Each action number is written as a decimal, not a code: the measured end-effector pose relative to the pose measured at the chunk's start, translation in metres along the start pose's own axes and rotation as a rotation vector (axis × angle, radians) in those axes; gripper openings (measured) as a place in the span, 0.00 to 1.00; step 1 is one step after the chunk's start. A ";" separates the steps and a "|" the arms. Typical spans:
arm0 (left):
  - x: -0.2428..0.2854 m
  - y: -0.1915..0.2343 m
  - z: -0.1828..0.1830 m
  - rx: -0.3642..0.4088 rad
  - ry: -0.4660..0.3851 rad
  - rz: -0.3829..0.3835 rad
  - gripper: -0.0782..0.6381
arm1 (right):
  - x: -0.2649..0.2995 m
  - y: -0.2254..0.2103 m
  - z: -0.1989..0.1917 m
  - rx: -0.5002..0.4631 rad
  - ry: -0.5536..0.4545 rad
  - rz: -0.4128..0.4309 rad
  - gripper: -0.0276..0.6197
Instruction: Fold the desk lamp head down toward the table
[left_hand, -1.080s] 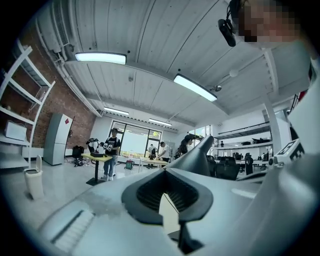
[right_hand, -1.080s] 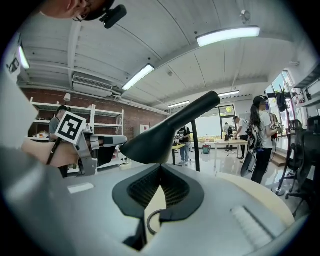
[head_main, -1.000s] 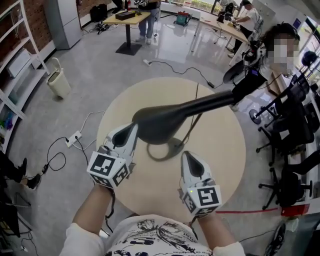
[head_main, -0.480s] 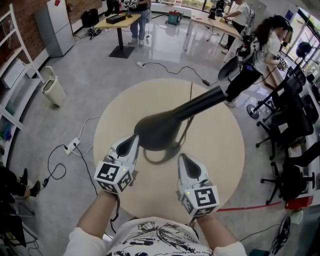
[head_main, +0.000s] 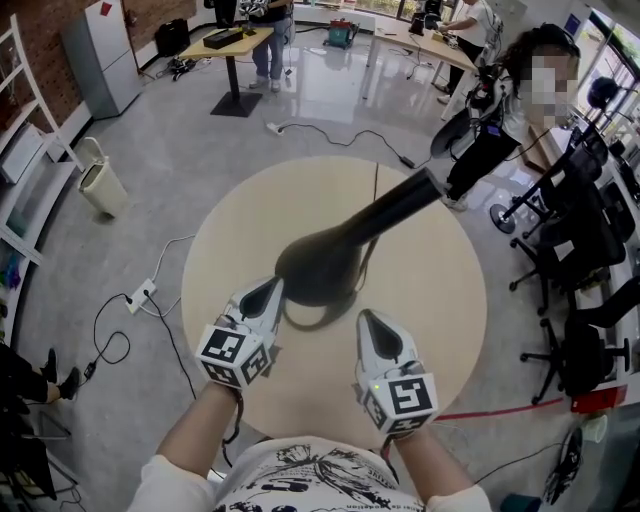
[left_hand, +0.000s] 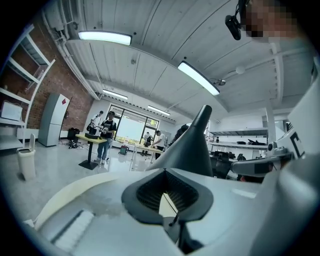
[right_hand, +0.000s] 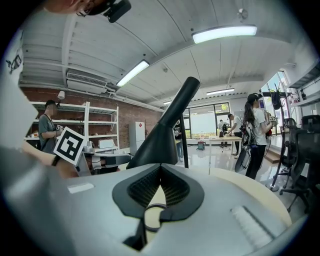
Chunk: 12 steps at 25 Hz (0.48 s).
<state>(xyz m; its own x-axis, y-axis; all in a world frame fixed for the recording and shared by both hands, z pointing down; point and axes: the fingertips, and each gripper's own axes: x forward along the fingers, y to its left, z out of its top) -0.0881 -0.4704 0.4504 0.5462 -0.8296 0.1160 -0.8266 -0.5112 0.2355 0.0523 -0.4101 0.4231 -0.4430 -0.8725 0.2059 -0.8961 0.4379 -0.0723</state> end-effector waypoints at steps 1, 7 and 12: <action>0.001 0.000 0.000 -0.006 -0.003 -0.001 0.12 | 0.000 0.000 -0.002 0.000 0.005 0.000 0.06; -0.001 0.001 -0.001 -0.033 -0.019 -0.004 0.12 | -0.002 0.003 -0.013 0.009 0.032 0.001 0.06; -0.006 -0.002 0.003 0.016 -0.006 0.024 0.12 | -0.003 0.001 -0.011 0.008 0.025 0.000 0.06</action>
<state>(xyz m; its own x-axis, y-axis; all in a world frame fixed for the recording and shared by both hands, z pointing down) -0.0898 -0.4648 0.4462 0.5256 -0.8429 0.1154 -0.8413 -0.4948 0.2176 0.0533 -0.4046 0.4329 -0.4424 -0.8666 0.2307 -0.8962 0.4363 -0.0796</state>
